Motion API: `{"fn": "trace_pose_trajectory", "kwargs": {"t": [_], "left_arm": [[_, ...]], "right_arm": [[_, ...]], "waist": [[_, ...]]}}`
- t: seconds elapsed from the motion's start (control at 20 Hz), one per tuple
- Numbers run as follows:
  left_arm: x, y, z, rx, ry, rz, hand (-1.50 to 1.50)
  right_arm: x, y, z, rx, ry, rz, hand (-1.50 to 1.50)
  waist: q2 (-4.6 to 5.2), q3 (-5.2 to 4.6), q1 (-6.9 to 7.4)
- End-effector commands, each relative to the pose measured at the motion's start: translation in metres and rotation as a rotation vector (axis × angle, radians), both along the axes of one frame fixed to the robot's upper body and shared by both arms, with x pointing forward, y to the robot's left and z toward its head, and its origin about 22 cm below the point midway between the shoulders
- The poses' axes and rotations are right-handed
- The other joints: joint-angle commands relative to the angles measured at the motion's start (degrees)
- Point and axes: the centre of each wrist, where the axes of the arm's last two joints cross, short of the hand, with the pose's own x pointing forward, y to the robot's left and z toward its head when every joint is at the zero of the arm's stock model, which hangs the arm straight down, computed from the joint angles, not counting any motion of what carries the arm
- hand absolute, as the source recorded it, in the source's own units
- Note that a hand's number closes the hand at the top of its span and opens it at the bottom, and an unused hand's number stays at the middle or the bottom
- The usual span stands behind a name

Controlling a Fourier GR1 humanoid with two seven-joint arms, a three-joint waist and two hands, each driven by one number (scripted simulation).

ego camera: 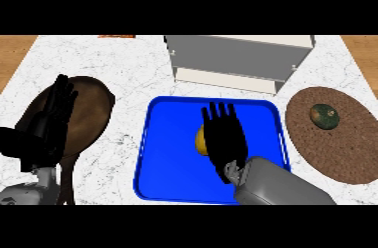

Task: Pick the bell pepper from the tray and place it in the tiered shelf

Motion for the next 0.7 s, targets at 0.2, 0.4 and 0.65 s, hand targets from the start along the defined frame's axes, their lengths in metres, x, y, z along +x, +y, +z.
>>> {"fn": "trace_pose_trajectory", "kwargs": {"t": [0.2, 0.4, 0.65], "left_arm": [[-0.01, -0.008, -0.011, 0.001, -0.004, 0.002, 0.0], [-0.006, -0.009, -0.002, 0.005, -0.012, -0.003, 0.0], [-0.01, 0.01, -0.009, 0.004, 0.009, 0.002, 0.0]], "right_arm": [[0.008, -0.01, -0.019, -0.008, 0.003, -0.023, -1.5], [0.007, -0.006, -0.036, -0.001, 0.002, 0.002, -1.5], [0.006, -0.007, -0.051, 0.011, -0.019, -0.003, -1.5]], "waist": [[0.02, 0.01, 0.11], [0.05, 0.01, 0.15], [0.04, 0.01, 0.13]]}}
